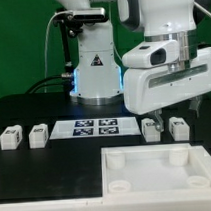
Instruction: Assemble one leg
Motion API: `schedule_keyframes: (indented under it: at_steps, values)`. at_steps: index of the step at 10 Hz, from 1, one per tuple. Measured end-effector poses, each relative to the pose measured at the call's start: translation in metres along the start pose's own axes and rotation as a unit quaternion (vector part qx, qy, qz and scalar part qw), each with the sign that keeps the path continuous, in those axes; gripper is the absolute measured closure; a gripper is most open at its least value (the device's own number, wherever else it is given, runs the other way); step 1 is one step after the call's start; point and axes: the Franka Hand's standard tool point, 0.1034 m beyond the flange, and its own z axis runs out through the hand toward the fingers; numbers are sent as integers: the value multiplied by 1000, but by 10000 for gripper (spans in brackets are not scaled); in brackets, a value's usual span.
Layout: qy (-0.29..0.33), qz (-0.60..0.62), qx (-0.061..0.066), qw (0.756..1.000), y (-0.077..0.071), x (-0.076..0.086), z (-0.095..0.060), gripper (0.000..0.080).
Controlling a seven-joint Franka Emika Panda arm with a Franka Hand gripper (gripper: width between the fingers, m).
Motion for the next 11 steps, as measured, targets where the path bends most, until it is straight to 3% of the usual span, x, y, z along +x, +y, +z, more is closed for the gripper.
schedule_keyframes:
  at_steps: [1,3,6,9,11]
  values:
    - [-5,62,3,998,-8,-13,6,151]
    - [-10,170,10,985,-16,-18,12,151]
    - [-27,153,11,988,-16,-18,12,151]
    - [-171,162,18,972,-34,-34,12,151]
    - [-254,160,27,953,-37,-37,19,151]
